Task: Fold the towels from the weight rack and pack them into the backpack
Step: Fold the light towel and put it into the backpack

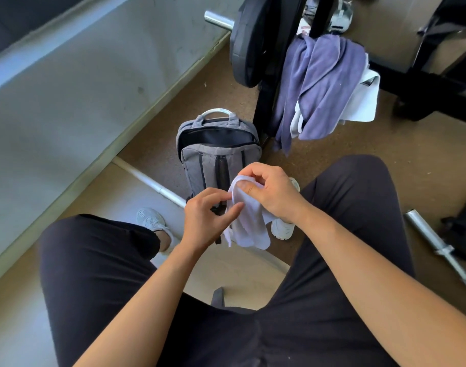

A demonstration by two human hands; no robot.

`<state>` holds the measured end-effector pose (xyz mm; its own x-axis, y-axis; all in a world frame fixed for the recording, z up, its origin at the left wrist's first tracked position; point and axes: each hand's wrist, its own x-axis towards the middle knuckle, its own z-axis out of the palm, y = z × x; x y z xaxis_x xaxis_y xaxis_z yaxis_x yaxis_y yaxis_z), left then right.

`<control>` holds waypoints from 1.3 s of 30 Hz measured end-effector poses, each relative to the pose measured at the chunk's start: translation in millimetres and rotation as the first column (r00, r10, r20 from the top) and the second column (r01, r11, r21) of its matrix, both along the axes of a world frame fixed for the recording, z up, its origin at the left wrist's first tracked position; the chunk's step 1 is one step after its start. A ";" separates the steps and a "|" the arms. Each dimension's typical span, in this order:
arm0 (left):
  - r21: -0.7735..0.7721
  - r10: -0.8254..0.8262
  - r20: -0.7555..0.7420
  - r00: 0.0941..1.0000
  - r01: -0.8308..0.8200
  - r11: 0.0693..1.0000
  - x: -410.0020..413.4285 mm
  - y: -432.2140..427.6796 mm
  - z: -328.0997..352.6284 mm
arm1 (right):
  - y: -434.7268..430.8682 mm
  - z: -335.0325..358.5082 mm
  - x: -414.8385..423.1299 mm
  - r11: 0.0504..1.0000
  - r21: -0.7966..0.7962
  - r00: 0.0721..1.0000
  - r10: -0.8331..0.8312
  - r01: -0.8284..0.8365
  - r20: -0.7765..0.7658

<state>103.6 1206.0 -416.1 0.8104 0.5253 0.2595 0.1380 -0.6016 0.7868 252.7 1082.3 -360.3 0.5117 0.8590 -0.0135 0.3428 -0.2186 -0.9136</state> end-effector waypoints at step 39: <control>-0.013 0.164 -0.471 0.867 -0.193 0.981 -55.0 105.2 21.1 | -4.6 -36.2 68.2 0.848 -0.180 0.859 -0.511 0.498 -0.028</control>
<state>48.6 1311.2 -395.0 0.7205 0.6748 -0.1600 0.5977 -0.4873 0.6366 320.9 1077.7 -396.5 0.8662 0.4652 -0.1823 0.0802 -0.4895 -0.8683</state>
